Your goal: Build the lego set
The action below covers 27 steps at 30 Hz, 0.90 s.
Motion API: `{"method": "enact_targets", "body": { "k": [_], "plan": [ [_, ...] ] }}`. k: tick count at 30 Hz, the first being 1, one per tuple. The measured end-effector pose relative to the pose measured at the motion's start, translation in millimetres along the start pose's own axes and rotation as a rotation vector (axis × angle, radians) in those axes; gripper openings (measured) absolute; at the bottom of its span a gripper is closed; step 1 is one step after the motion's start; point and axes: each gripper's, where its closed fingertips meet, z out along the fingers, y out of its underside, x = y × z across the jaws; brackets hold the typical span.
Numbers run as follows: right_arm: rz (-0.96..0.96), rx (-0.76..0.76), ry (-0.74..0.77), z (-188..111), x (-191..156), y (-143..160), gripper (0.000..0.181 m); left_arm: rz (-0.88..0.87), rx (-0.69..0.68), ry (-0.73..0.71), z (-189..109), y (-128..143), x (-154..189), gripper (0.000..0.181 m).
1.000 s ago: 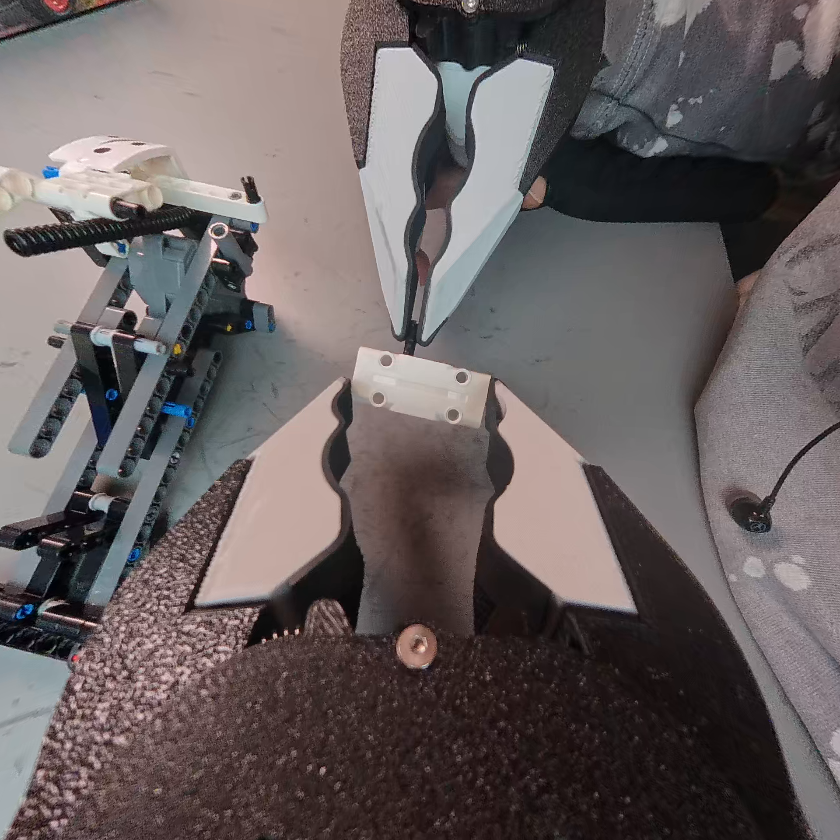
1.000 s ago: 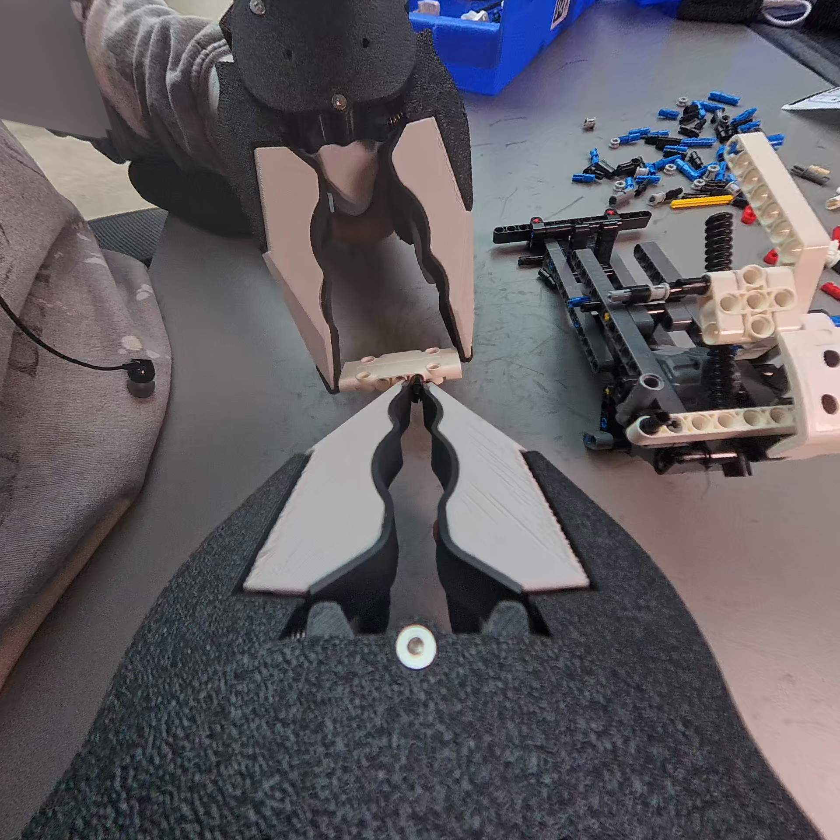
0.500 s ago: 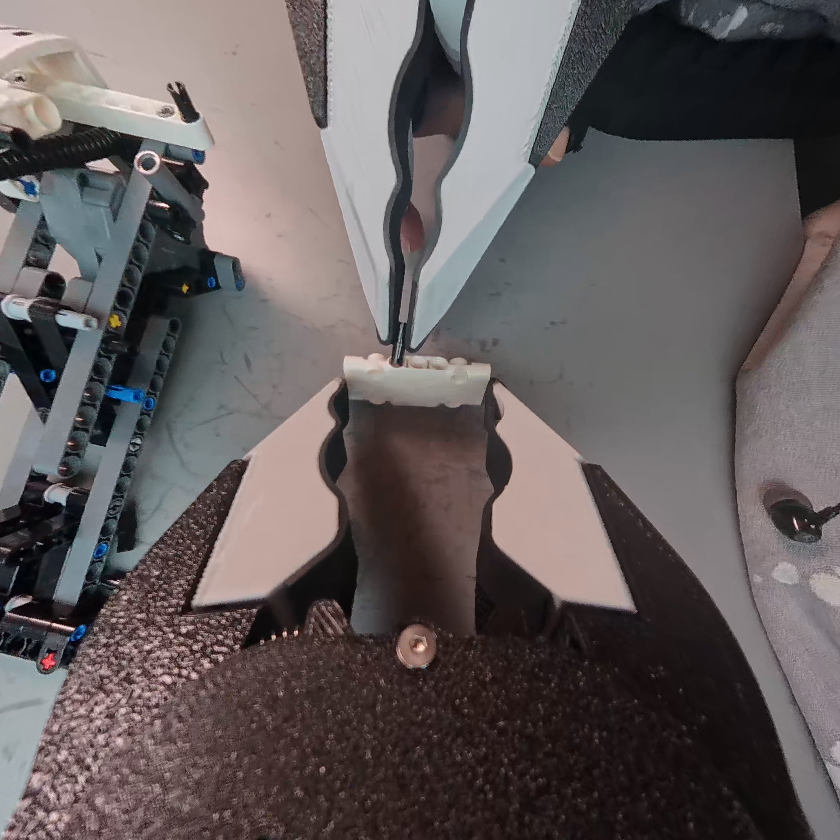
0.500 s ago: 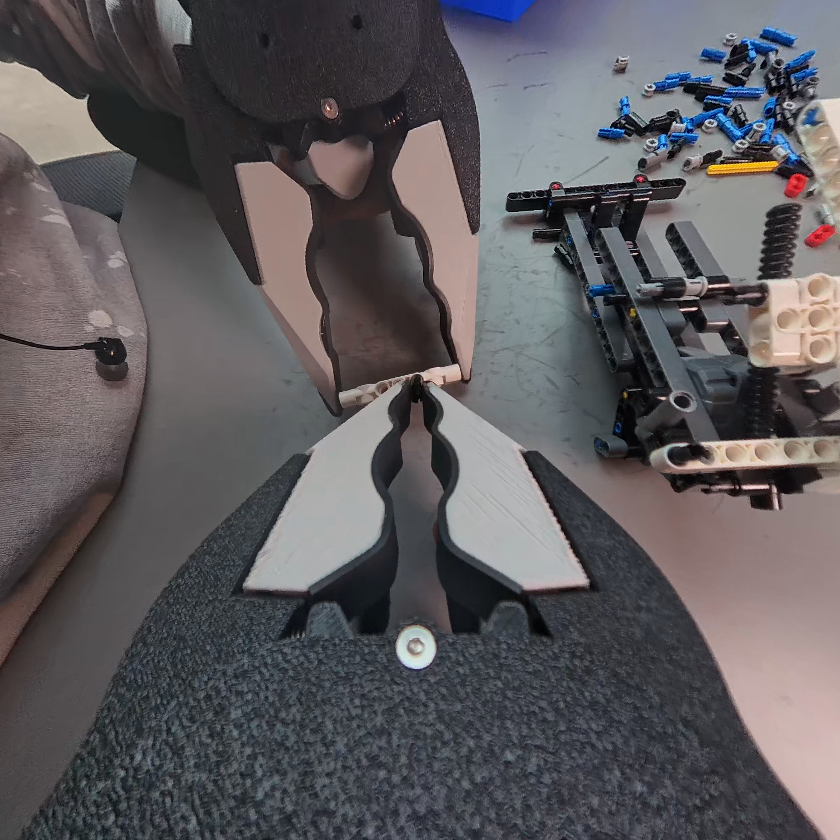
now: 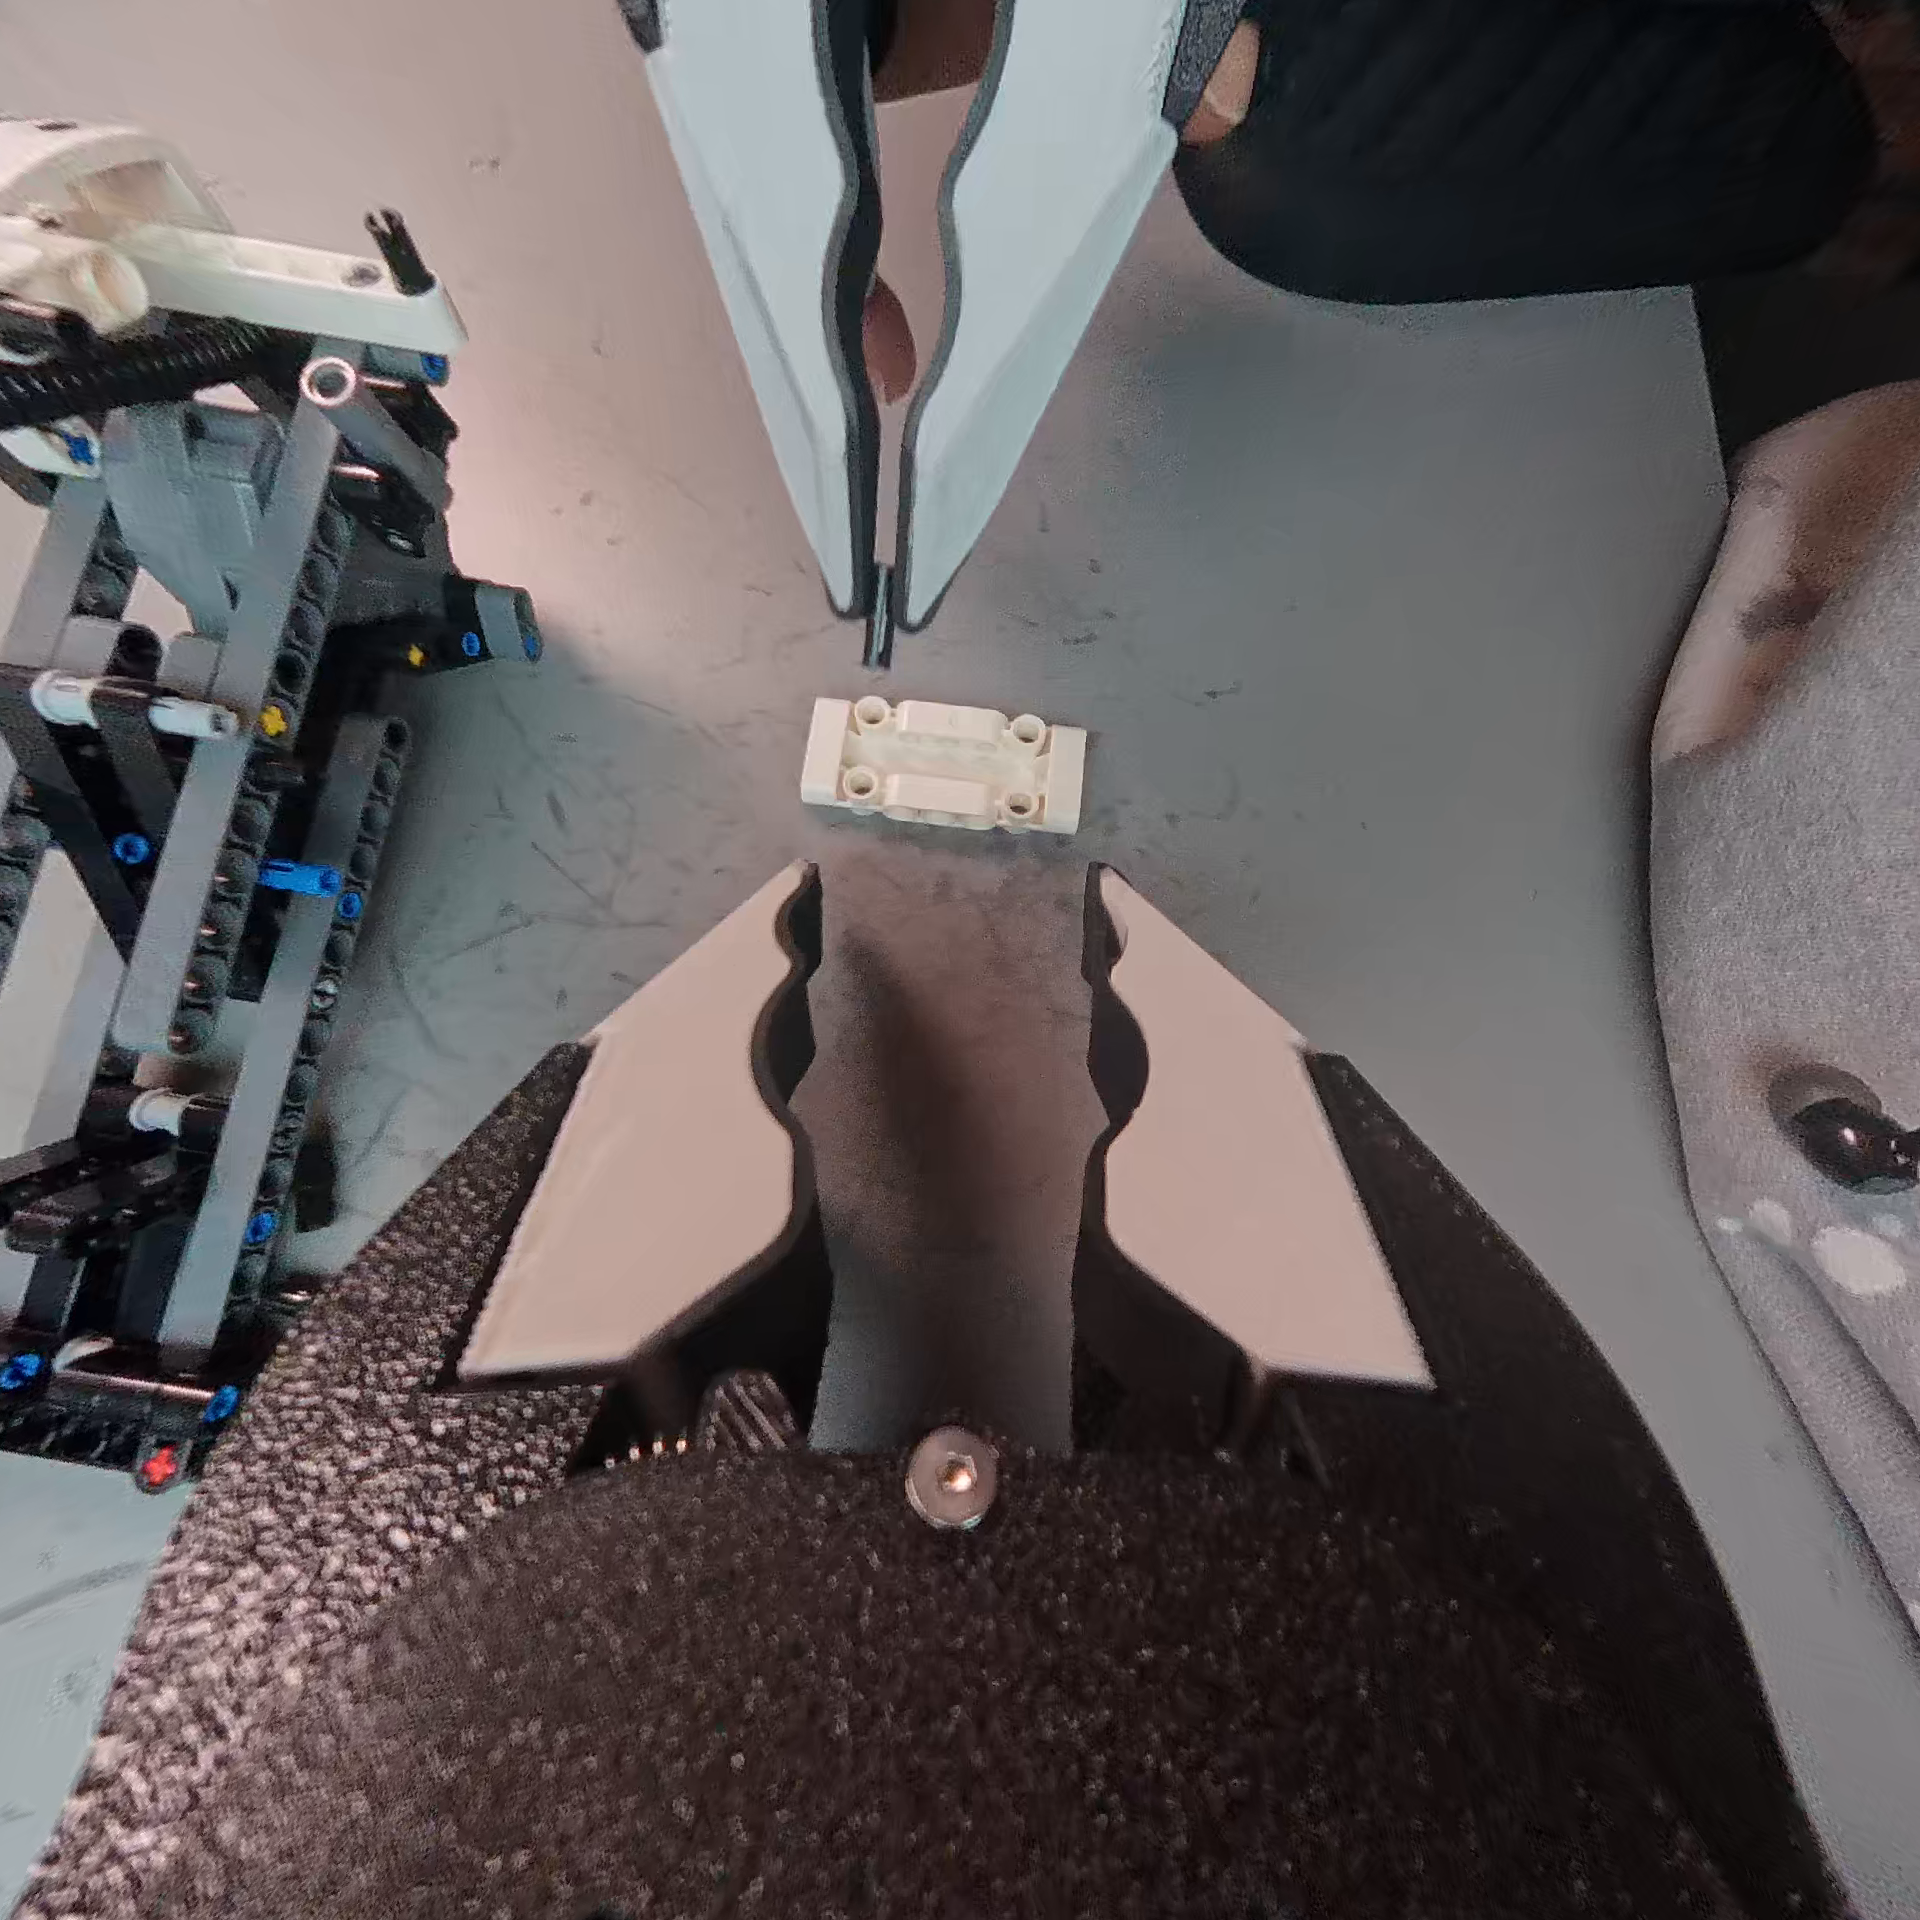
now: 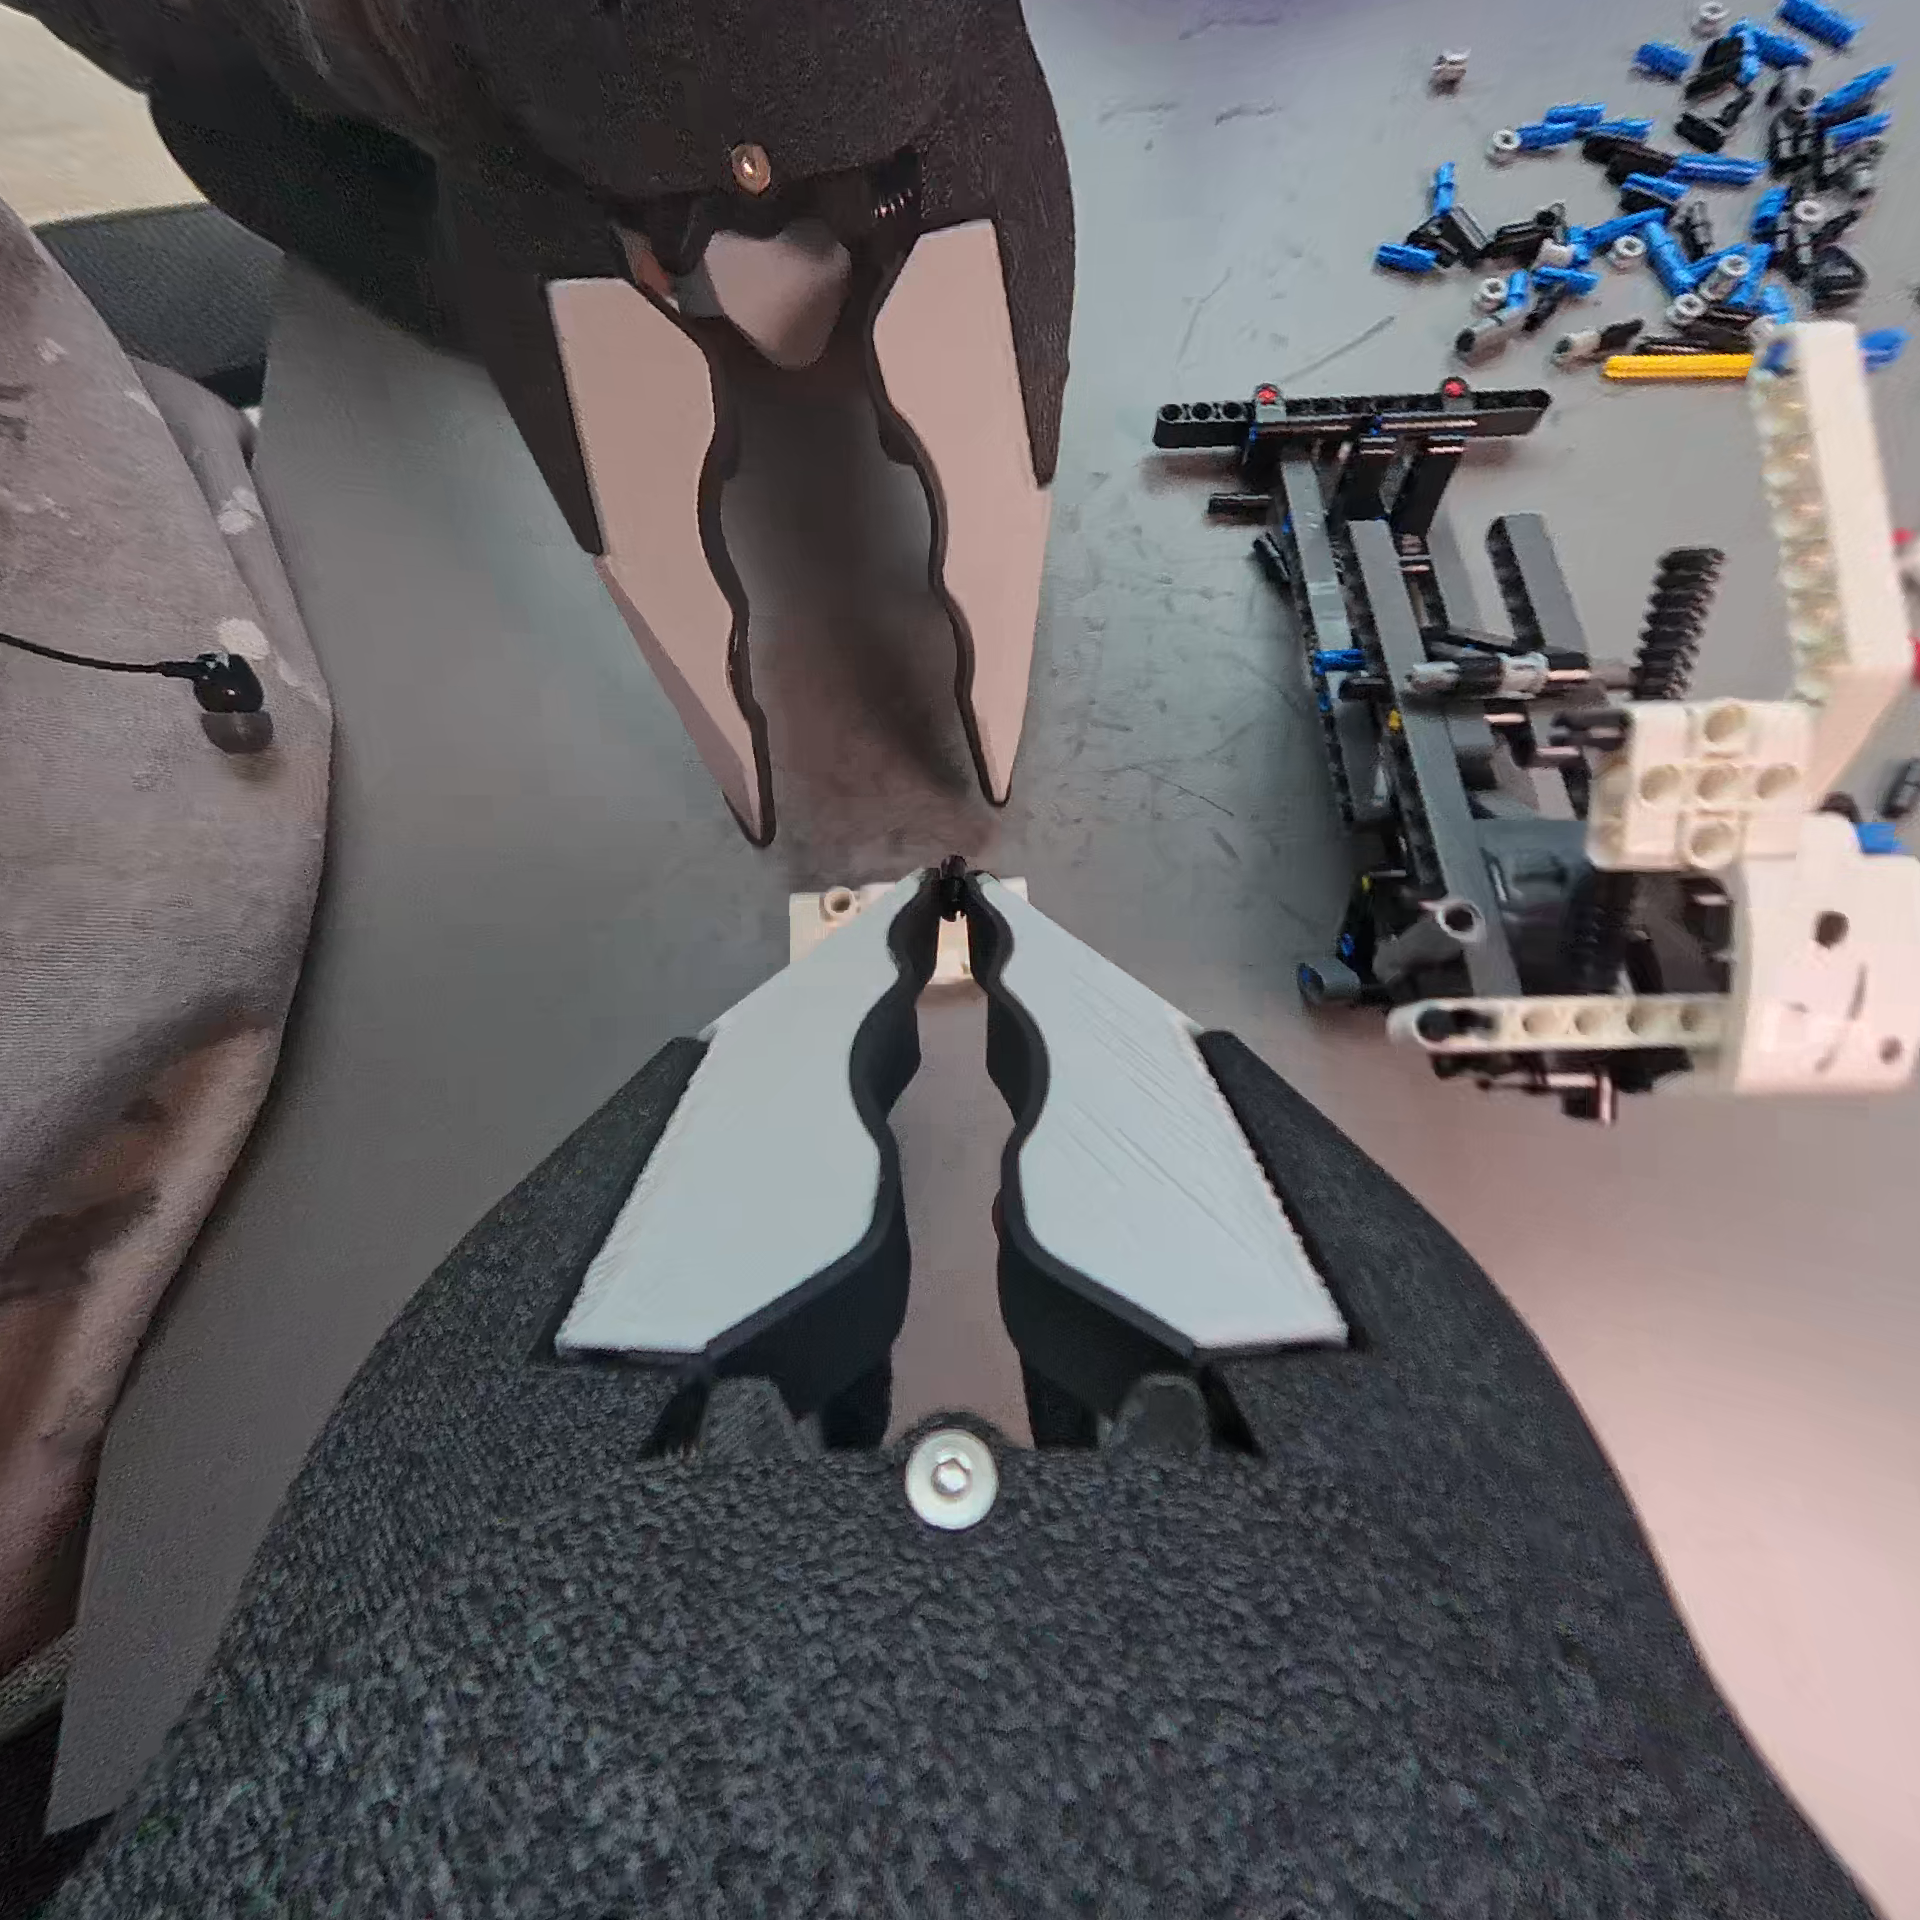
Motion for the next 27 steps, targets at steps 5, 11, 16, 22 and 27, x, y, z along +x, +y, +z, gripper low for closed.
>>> {"method": "enact_targets", "body": {
  "k": [5, 11, 16, 22, 27],
  "plan": [
    [0.005, -0.176, 0.13, -14, -2, 48, 0.004, 0.096, -0.039, 0.036, 2, 8, -15, 0.053],
    [-0.025, -0.162, 0.228, -10, 1, 64, 0.004, 0.095, -0.039, 0.027, 5, 0, -23, 0.052],
    [0.005, -0.171, 0.264, -22, 5, 65, 0.03, 0.088, -0.019, -0.017, -7, 1, -24, 0.051],
    [0.349, -0.05, 0.323, -14, -25, 23, 0.051, 0.032, 0.022, -0.093, -29, 3, -39, 0.051],
    [0.456, -0.084, 0.549, 23, -12, 31, 0.042, 0.013, 0.075, -0.093, -39, 0, -42, 0.055]
  ]
}}
